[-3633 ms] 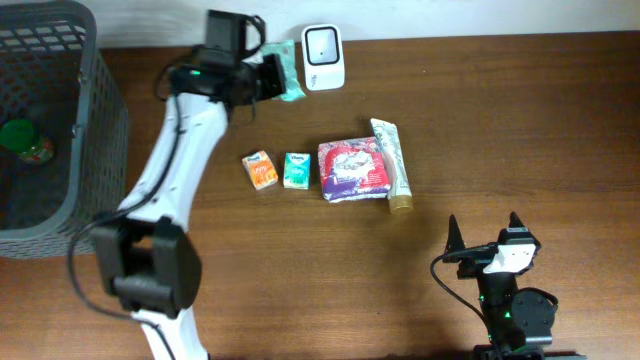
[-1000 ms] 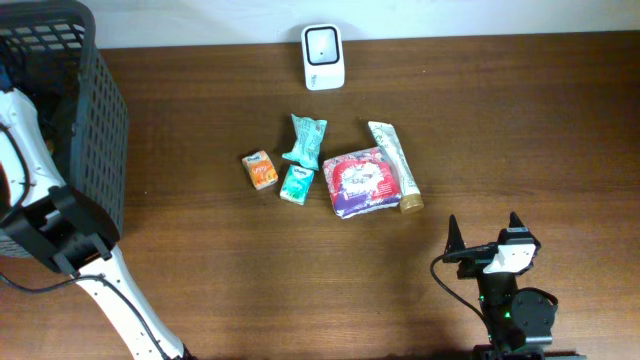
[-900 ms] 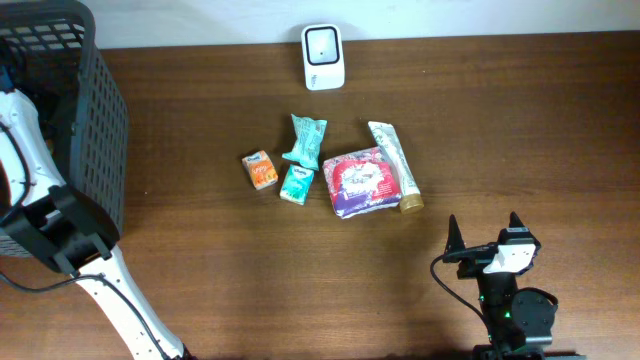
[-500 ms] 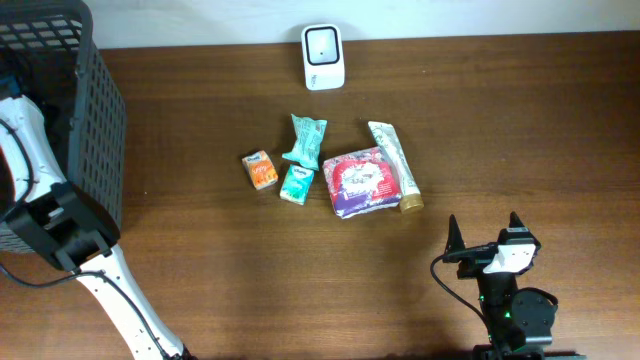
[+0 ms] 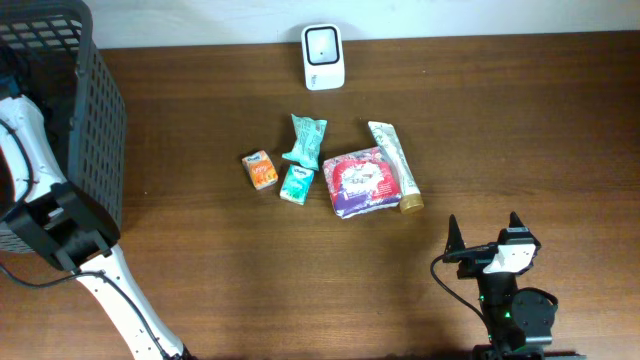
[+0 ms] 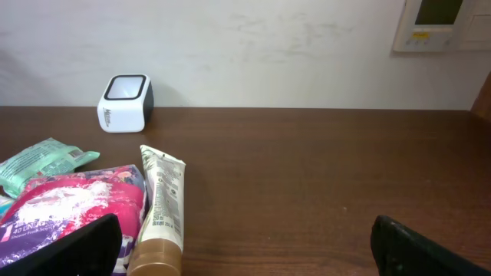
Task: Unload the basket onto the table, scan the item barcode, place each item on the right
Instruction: 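Reach into the basket and grasp the green-lidded jar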
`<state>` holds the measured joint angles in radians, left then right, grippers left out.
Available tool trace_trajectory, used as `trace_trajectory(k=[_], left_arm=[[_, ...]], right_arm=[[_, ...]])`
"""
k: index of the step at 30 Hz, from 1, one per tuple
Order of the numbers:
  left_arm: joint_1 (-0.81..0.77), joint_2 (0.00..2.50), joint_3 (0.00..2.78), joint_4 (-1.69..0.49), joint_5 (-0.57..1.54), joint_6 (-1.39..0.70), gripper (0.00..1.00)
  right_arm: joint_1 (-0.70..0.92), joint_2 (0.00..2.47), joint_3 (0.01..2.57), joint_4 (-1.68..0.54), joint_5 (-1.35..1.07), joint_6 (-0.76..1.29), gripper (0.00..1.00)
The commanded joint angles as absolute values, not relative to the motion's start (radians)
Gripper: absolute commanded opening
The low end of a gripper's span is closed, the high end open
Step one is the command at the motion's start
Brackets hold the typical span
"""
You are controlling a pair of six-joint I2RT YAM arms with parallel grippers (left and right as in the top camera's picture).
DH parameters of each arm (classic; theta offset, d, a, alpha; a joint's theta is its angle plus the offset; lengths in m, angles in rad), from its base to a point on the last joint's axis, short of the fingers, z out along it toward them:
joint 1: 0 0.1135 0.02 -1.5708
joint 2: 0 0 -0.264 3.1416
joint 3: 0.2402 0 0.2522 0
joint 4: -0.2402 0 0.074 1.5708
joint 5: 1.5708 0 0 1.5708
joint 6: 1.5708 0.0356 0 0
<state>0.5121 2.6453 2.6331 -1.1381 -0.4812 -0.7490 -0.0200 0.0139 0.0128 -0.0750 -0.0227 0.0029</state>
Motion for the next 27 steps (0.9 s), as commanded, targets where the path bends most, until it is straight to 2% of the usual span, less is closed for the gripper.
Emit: trace_trajectory(k=[1,7,11,13,15,27], left_arm=[[0.518,2.653,2.656,-1.185,-0.495,-0.747,0.45],[0.512,2.653,2.804,-1.322,-0.495,-0.747,0.46],[0.479,2.653,3.045,-1.481,-0.488,-0.747,0.47],[0.458,2.638,3.14,-1.525,-0.406,-0.747,0.46],[0.438,2.59,3.14,-1.523,-0.35,-0.747,0.47],[0.193,2.178,3.14,-1.517,-0.348,-0.747,0.5]], right_arm=[[-0.027,0.006,0.006,-0.078,-0.014,0.004,0.99],[-0.027,0.006,0.006,-0.079,-0.014,0.004,0.99],[-0.027,0.006,0.006,-0.079,-0.014,0.004,0.99],[-0.027,0.006,0.006,-0.078,-0.014,0.004,0.99],[-0.027,0.006,0.006,-0.078,-0.014,0.004,0.99],[-0.027,0.006,0.006,-0.078,-0.014,0.004,0.99]])
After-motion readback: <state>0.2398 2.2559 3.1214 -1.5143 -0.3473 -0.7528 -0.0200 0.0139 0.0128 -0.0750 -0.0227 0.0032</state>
